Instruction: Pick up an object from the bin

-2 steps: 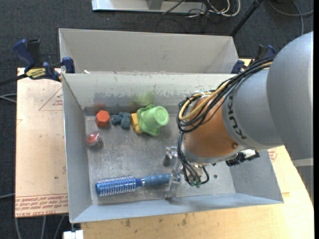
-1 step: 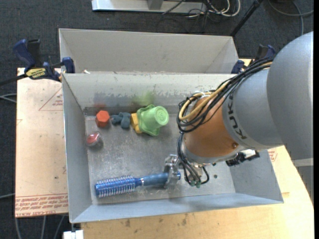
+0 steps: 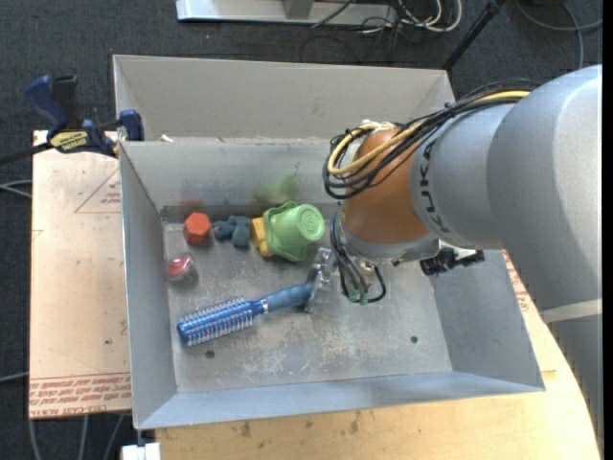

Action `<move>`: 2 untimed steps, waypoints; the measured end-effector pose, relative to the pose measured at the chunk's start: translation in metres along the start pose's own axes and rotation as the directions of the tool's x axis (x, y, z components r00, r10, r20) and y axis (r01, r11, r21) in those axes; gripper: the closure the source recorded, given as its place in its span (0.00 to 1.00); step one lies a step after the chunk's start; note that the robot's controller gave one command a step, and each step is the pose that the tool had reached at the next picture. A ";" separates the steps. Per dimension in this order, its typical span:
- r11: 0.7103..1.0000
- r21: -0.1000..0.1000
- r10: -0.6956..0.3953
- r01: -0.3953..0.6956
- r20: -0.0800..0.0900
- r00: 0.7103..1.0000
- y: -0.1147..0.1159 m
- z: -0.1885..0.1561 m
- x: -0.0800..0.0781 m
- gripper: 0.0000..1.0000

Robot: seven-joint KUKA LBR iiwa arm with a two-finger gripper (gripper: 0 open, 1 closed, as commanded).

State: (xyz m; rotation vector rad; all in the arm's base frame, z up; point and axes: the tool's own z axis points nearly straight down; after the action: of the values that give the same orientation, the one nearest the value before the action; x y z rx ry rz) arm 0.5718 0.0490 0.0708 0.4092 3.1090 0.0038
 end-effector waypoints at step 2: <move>0.976 0.002 -0.219 0.219 0.006 0.976 -0.055 -0.210 -0.067 1.00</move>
Offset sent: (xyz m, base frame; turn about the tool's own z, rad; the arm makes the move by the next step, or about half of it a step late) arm 0.0788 -0.0085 -0.0008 0.1284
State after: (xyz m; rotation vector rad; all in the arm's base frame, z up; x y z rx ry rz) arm 0.6213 -0.0216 0.2808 0.0640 3.1294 -0.0012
